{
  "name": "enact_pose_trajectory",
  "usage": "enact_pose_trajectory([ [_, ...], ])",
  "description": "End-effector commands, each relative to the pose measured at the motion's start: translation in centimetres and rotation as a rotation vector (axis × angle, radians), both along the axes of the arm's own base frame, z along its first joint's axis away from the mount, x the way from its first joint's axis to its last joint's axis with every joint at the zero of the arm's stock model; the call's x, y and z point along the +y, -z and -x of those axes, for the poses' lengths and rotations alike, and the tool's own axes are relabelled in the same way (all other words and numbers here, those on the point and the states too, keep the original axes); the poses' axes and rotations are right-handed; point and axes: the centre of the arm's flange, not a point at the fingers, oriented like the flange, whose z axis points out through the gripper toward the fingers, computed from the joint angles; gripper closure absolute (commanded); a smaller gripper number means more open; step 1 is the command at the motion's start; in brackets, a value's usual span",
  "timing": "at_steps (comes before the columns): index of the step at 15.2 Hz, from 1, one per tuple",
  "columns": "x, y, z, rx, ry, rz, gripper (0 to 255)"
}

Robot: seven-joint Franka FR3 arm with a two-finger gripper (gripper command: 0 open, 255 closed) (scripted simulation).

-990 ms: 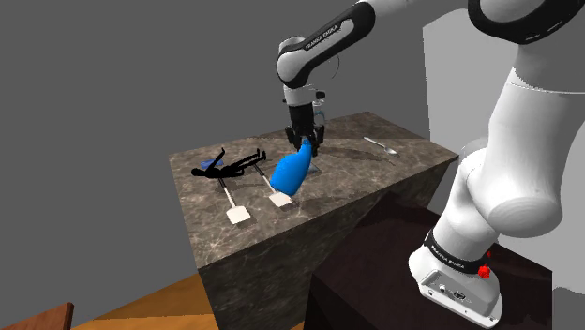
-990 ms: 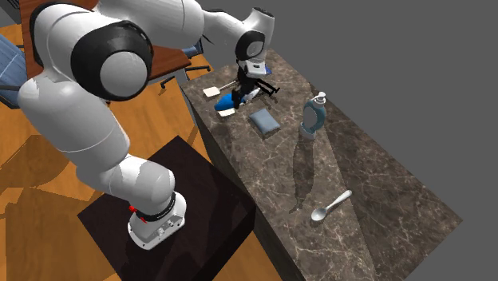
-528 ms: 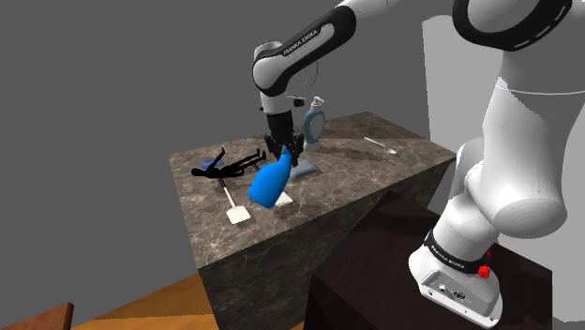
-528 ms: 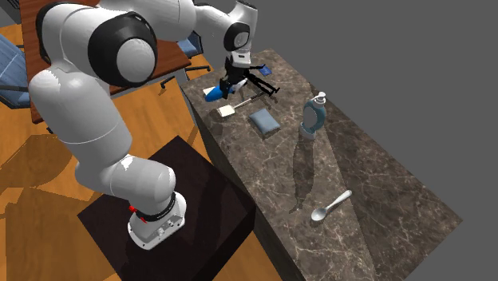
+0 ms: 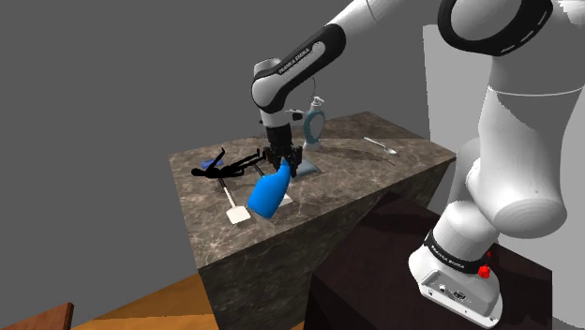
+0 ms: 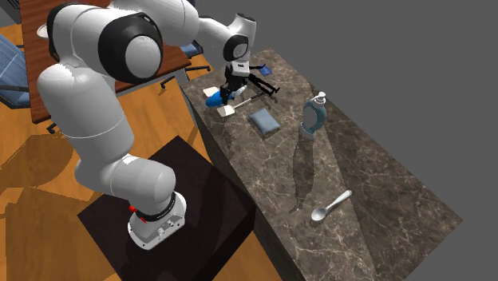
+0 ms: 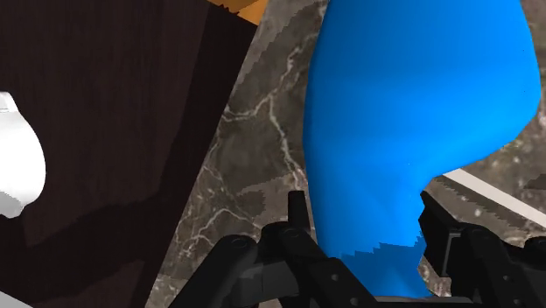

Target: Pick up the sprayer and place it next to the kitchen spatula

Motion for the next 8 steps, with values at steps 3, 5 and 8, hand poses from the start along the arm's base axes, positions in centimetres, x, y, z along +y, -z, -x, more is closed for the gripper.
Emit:
enact_pose_trajectory([
  [3, 0.0, 2.1, 0.0, -0.001, 0.000, 0.000, 255],
  [5, 0.0, 3.2, 0.0, -0.001, 0.000, 0.000, 255],
  [8, 0.0, 4.8, 0.0, -0.001, 0.000, 0.000, 255],
])
